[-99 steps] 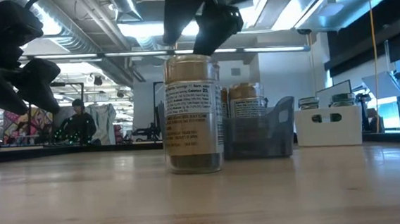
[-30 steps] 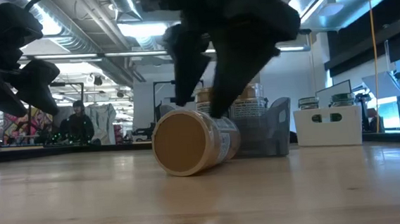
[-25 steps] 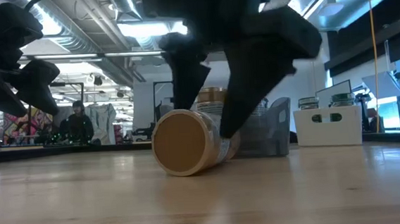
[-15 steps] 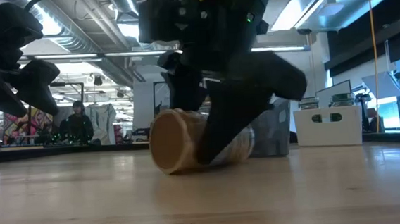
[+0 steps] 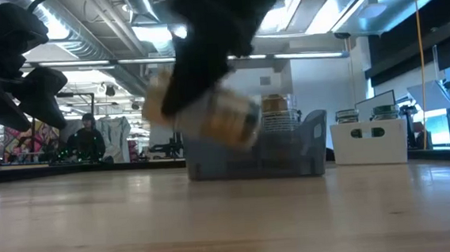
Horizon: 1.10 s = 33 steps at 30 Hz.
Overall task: Sort spices by type
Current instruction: Put the golden seasoning bottle into the bottom black bin
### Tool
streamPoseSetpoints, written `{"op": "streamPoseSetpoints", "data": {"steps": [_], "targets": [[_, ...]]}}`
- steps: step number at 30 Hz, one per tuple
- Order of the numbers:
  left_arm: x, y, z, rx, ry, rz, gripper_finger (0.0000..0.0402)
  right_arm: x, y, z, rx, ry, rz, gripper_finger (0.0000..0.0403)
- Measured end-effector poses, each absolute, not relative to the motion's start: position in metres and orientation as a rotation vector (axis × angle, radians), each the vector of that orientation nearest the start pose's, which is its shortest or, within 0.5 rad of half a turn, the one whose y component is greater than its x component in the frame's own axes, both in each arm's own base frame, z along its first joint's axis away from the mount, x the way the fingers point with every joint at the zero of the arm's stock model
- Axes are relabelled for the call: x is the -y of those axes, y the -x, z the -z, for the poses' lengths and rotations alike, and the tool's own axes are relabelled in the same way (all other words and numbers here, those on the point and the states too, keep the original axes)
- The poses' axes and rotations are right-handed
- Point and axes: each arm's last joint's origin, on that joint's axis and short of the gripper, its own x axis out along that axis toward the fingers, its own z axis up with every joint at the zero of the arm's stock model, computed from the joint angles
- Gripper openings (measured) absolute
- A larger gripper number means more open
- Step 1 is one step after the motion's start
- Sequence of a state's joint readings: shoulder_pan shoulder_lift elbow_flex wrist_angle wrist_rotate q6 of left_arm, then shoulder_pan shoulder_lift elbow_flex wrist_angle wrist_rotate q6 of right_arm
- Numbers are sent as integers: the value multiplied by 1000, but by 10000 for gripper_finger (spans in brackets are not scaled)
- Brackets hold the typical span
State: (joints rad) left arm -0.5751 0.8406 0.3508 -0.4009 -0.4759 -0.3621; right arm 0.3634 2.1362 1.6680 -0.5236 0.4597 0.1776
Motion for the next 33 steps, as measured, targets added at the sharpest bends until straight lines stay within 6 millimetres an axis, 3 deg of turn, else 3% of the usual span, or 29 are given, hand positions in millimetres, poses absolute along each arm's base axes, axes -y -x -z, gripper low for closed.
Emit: {"op": "streamPoseSetpoints", "data": {"steps": [7, 11, 20, 25, 29, 33], "targets": [[69, -131, -165, -768, -101, -47, 278, -148, -420, -237, -778, 244, 260, 285], [69, -131, -165, -768, -101, -47, 278, -138, -421, -244, -751, 288, 339, 285], [69, -131, -165, -767, -98, -48, 278, -114, -425, -208, -682, 278, 419, 285], [69, -131, -165, -767, -98, -48, 278, -111, -417, -190, -618, 280, 492, 285], [69, -131, -165, -767, -98, -48, 278, -107, -408, -190, -488, 222, 552, 285], [69, -131, -165, -766, -98, -48, 278, -103, -399, -173, -372, 155, 585, 285]]}}
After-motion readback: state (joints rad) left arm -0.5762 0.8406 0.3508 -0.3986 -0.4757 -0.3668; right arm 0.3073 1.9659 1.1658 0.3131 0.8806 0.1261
